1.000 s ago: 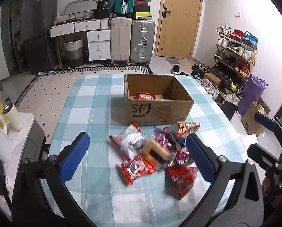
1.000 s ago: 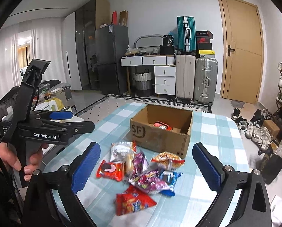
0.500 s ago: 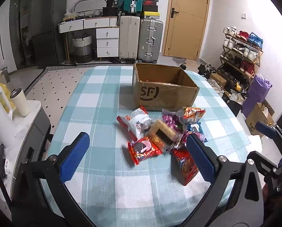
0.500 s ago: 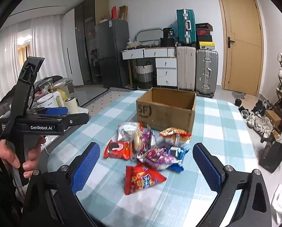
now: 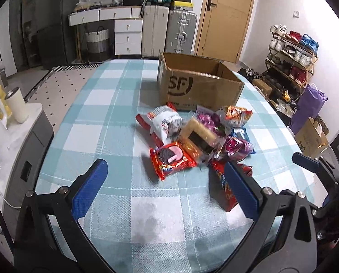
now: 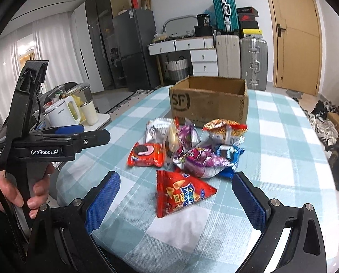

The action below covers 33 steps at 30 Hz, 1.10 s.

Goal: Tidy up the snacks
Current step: 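Lower the right gripper onto the red chip bag and close it, then close the left gripper on the red cookie pack while the right gripper holds the chip bag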

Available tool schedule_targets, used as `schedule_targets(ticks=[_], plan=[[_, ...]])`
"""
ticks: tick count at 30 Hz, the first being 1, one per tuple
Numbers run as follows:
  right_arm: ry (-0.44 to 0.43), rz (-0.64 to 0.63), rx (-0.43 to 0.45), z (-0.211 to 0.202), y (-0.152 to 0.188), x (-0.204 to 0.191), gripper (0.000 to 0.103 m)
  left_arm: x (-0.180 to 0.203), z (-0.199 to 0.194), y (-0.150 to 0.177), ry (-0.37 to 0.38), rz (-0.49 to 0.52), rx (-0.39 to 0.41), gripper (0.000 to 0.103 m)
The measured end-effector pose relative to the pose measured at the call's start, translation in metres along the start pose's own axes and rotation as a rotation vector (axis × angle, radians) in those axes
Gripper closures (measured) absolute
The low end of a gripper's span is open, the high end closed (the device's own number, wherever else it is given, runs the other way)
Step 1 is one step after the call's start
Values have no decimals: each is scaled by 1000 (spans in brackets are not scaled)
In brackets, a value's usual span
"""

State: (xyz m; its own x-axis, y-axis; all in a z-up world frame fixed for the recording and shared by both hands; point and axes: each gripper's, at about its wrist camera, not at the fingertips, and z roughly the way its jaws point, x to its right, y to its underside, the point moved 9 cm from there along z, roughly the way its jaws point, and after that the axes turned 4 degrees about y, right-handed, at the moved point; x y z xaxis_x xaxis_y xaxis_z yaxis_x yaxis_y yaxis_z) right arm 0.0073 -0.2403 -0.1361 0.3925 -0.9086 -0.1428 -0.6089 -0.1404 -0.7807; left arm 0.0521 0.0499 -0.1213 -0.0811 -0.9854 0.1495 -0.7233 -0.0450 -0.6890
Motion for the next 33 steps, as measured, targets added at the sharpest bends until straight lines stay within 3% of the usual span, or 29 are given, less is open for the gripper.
schedule_targets(ticks=[25, 27, 29, 33], plan=[[-89, 17, -182, 110, 30, 2, 4, -23, 83, 17, 3, -30, -106, 1], [-95, 23, -198, 117, 32, 4, 11, -25, 86, 17, 3, -37, -111, 1], [-110, 37, -206, 119, 36, 5, 30, -28, 91, 18, 4, -43, -120, 1], [-144, 52, -214, 121, 39, 5, 43, -35, 96, 19, -5, -57, -128, 1]])
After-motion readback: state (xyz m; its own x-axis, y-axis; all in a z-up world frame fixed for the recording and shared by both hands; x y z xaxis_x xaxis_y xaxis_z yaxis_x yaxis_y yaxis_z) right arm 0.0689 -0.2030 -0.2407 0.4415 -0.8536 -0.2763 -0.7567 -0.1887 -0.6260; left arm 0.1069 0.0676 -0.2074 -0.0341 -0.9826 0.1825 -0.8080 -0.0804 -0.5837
